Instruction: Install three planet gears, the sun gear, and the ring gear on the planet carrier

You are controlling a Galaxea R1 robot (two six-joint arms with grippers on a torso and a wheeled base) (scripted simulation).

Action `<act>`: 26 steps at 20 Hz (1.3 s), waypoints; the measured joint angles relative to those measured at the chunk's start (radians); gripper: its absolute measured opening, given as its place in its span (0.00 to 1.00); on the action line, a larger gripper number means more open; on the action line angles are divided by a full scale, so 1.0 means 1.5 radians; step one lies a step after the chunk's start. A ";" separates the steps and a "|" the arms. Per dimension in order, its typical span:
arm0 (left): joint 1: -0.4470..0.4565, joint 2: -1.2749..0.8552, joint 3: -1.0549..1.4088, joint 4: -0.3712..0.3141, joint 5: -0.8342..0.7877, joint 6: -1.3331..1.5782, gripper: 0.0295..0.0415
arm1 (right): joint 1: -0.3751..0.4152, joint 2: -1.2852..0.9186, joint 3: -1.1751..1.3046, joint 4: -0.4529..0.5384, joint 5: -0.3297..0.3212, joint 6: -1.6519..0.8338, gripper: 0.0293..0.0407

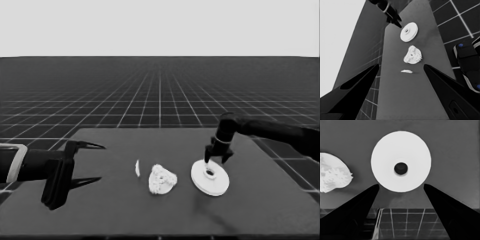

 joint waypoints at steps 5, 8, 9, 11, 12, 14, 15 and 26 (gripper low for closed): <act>0.000 0.000 0.000 0.000 0.000 0.000 0.75 | -0.124 0.032 -0.072 -0.097 0.075 -0.025 0.81; 0.000 0.000 0.000 0.000 0.000 0.000 0.75 | -0.130 0.035 -0.079 -0.102 0.080 -0.027 0.81; 0.000 0.000 0.000 0.000 0.000 0.000 0.75 | -0.131 0.035 -0.080 -0.102 0.081 -0.027 0.81; 0.000 0.000 0.000 0.000 0.000 0.000 0.75 | -0.131 0.036 -0.081 -0.103 0.081 -0.028 0.50; 0.000 0.000 0.000 0.000 0.000 0.000 0.75 | -0.131 0.036 -0.081 -0.103 0.081 -0.028 0.49; 0.000 0.000 0.000 0.000 0.000 0.000 0.75 | -0.131 0.036 -0.081 -0.103 0.081 -0.028 0.49; 0.000 0.000 0.000 0.000 0.000 0.000 0.75 | -0.131 0.036 -0.081 -0.103 0.081 -0.028 0.49; 0.000 0.000 0.000 0.000 0.000 0.000 0.75 | -0.006 0.004 -0.007 -0.004 0.002 0.000 0.49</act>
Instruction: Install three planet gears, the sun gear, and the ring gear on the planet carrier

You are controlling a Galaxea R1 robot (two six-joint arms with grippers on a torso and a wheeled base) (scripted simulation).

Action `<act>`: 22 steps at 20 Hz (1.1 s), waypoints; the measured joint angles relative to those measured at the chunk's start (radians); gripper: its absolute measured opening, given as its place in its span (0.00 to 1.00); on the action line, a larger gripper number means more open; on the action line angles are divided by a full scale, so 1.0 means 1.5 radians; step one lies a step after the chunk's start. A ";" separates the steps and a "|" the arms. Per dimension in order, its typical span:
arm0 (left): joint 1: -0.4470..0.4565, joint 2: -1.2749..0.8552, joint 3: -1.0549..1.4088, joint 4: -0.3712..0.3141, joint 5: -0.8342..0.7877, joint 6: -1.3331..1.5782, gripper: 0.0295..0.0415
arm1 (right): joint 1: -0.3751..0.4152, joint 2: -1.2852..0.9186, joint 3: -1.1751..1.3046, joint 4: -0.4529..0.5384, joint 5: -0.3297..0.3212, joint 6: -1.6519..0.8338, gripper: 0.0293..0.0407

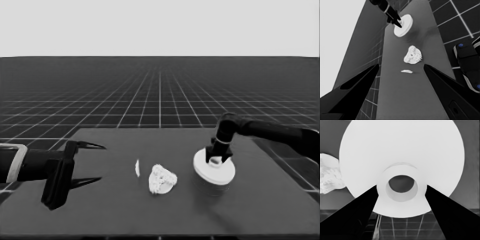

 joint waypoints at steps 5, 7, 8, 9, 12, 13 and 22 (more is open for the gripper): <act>0.000 0.000 0.000 0.000 0.000 0.000 0.75 | -0.005 0.080 0.028 -0.017 -0.014 0.169 0.49; 0.000 0.000 0.000 0.000 0.000 0.000 0.75 | -0.017 0.297 -0.040 -0.029 -0.024 0.267 0.49; 0.000 0.000 0.000 0.000 0.000 0.000 0.75 | -0.020 0.349 -0.084 -0.030 -0.025 0.267 0.49; 0.000 0.000 0.000 0.000 0.000 0.000 0.75 | -0.021 0.379 -0.115 -0.031 -0.024 0.263 0.49; 0.000 0.000 0.000 0.000 0.000 0.000 0.75 | -0.022 0.412 -0.156 -0.032 -0.024 0.255 0.49; 0.000 0.000 0.000 0.000 0.000 0.000 0.75 | -0.022 0.415 -0.161 -0.032 -0.024 0.254 0.49; 0.000 0.000 0.000 0.000 0.000 0.000 0.75 | -0.085 0.428 -0.202 -0.093 -0.005 0.231 0.49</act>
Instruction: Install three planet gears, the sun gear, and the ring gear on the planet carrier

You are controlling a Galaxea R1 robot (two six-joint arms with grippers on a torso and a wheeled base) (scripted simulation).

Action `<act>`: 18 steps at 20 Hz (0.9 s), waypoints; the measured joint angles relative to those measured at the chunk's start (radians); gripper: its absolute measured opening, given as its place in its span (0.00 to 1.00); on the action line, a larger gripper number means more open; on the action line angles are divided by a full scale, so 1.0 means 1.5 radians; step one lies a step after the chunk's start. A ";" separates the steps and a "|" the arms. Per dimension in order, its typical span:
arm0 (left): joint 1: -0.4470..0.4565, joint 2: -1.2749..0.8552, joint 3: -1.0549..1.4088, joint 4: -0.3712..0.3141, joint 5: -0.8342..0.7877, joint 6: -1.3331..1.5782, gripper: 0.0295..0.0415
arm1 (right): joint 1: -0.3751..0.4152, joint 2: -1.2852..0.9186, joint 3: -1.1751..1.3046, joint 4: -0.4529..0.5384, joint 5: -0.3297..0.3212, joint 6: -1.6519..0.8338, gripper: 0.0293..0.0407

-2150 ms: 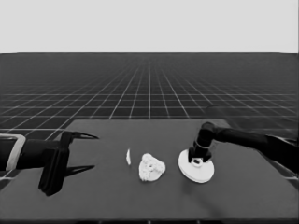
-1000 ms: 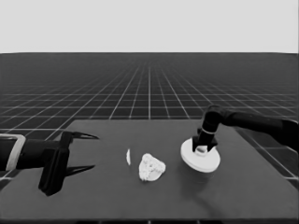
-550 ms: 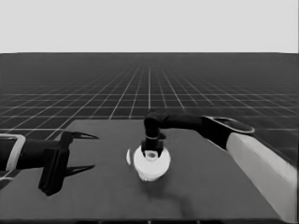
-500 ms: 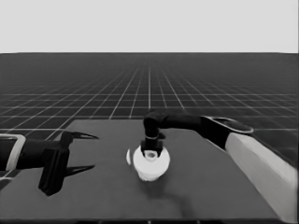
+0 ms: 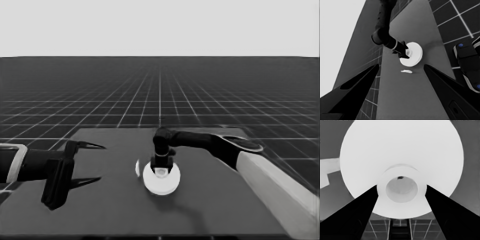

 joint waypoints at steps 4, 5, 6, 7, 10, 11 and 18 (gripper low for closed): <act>0.000 0.000 0.000 0.000 0.000 0.000 0.75 | -0.002 0.000 0.000 -0.001 0.000 0.006 0.49; 0.000 0.000 0.000 0.000 0.000 0.000 0.75 | -0.002 0.000 0.000 -0.001 0.000 0.011 0.49; 0.000 0.000 0.000 0.000 0.000 0.000 0.75 | -0.002 0.000 0.000 -0.001 0.000 0.016 0.49; 0.000 0.000 0.000 0.000 0.000 0.000 0.75 | -0.002 0.000 0.000 -0.001 0.000 0.021 0.49; 0.000 0.000 0.000 0.000 0.000 0.000 0.75 | -0.002 0.001 0.001 0.000 0.000 0.038 0.49; 0.000 0.000 0.000 0.000 0.000 0.000 0.75 | -0.002 0.001 0.001 0.000 0.001 0.044 0.49; 0.000 0.000 0.000 0.000 0.000 0.000 0.75 | -0.002 0.001 0.000 0.000 0.001 0.084 0.49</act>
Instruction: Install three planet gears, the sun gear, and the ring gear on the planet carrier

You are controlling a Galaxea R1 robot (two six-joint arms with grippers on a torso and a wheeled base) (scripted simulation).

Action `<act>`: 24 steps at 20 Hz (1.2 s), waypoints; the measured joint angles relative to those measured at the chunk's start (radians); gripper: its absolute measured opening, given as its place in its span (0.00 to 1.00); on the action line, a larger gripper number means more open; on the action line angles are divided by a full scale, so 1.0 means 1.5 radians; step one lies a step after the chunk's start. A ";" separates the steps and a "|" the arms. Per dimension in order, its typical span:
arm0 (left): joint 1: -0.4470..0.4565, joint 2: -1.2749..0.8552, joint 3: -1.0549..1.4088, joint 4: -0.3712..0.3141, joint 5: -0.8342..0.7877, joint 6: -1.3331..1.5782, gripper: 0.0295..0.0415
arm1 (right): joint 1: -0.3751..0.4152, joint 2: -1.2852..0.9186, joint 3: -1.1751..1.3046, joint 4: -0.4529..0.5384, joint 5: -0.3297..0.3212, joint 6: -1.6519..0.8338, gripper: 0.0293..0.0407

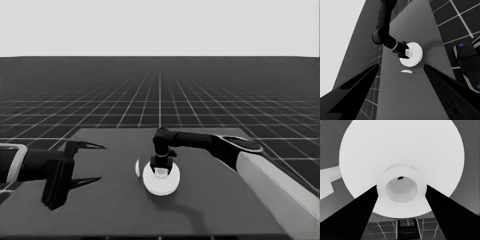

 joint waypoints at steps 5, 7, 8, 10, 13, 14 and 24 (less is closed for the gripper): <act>0.000 0.000 0.000 0.000 0.000 0.000 0.75 | -0.002 -0.001 -0.001 0.000 0.000 0.029 0.49; 0.000 0.000 0.000 0.000 0.000 0.000 0.75 | -0.004 -0.001 -0.001 0.000 0.000 0.041 0.49; 0.000 0.000 0.000 0.000 0.000 0.000 0.75 | -0.005 -0.001 -0.001 0.000 0.000 0.047 0.49; 0.000 0.000 0.000 0.000 0.000 0.000 0.75 | -0.006 -0.001 -0.001 0.000 0.000 0.058 0.49; 0.000 0.000 0.000 0.000 0.000 0.000 0.75 | -0.006 -0.001 -0.001 0.000 0.000 0.076 0.49; 0.000 0.000 0.000 0.000 0.000 0.000 0.75 | -0.006 -0.001 -0.001 0.000 0.000 0.082 0.49; 0.000 0.000 0.000 0.000 0.000 0.000 0.75 | -0.007 -0.001 -0.001 0.000 0.000 0.140 0.49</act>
